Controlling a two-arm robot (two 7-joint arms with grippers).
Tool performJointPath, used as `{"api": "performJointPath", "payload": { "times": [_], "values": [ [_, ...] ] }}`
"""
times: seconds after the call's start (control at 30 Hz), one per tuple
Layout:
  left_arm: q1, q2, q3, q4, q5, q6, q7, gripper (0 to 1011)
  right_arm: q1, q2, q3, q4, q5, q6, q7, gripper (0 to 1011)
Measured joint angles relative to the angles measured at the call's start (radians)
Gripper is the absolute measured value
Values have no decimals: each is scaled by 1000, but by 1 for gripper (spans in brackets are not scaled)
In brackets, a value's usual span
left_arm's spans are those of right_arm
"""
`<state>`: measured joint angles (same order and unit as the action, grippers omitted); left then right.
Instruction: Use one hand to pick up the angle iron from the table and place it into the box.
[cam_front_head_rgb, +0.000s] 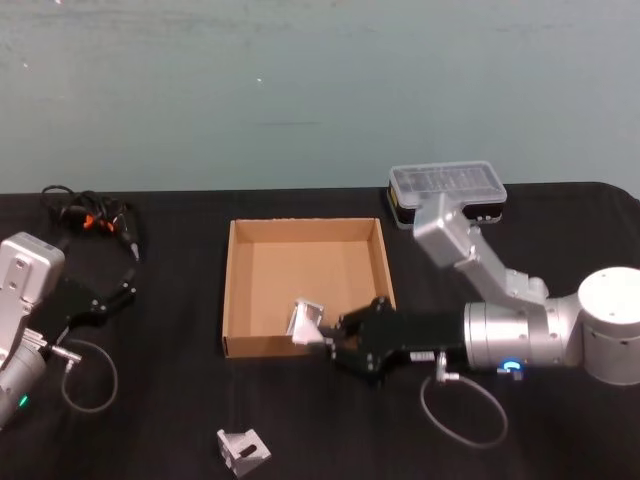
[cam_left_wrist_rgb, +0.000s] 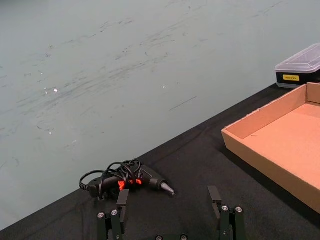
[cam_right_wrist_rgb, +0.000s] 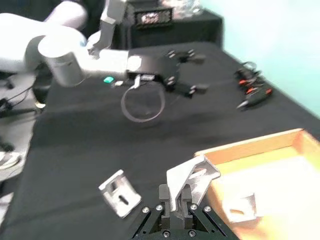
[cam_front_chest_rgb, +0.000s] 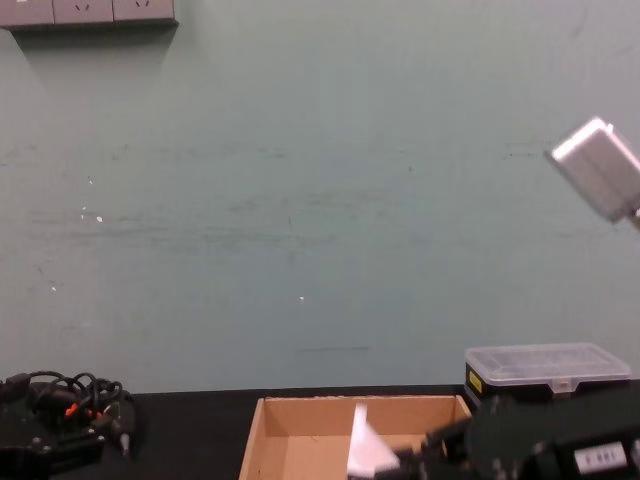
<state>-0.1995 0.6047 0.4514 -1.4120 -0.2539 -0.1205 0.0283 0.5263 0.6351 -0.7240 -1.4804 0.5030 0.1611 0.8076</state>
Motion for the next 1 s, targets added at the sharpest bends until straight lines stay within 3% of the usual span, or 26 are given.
{"api": "performJointPath", "payload": {
  "times": [0.27,0.47,0.73,1.0],
  "values": [
    [0,0,0,0,0,0,0,1000,19,-38,50,47,17,5,-75,137],
    [0,0,0,0,0,0,0,1000,85,-103,74,156,26,41,-112,137],
    [0,0,0,0,0,0,0,1000,218,-197,61,346,8,68,-99,137],
    [0,0,0,0,0,0,0,1000,353,-306,23,579,-15,143,-55,137]
  ]
}}
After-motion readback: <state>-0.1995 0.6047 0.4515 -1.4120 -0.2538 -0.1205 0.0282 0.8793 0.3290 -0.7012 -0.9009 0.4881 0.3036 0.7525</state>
